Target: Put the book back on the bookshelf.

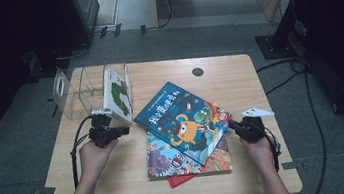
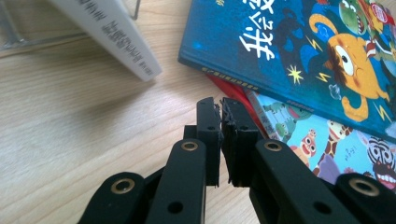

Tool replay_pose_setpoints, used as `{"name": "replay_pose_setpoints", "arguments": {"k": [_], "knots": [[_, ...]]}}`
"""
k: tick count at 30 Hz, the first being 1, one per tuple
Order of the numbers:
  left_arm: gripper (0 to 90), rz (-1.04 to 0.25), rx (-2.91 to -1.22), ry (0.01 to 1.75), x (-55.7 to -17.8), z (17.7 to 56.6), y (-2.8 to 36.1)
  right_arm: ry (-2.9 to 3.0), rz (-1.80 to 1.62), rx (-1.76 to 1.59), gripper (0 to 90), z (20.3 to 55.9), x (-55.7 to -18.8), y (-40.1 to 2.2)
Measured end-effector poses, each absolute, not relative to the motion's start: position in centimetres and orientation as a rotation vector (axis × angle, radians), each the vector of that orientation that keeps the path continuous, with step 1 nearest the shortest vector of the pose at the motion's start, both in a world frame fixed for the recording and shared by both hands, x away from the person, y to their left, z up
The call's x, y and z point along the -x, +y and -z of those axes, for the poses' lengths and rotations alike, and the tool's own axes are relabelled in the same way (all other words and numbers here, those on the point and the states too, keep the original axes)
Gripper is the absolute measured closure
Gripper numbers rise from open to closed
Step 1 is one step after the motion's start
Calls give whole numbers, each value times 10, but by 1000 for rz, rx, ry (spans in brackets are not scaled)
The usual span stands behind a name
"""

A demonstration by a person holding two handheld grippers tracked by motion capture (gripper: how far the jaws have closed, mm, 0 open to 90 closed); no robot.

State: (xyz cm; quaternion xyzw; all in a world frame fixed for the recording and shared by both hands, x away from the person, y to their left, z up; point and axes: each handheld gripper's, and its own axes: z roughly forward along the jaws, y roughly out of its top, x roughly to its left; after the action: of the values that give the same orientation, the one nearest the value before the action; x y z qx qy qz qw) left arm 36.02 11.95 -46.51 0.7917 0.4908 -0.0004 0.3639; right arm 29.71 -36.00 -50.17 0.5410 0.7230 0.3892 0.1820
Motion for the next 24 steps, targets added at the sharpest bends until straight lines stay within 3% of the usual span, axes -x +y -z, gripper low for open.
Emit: {"name": "replay_pose_setpoints", "arguments": {"k": [24], "knots": [[864,-64,-2002,1325,-361,476,128,2030,-1136,-1550,900,503,-335,-363]]}}
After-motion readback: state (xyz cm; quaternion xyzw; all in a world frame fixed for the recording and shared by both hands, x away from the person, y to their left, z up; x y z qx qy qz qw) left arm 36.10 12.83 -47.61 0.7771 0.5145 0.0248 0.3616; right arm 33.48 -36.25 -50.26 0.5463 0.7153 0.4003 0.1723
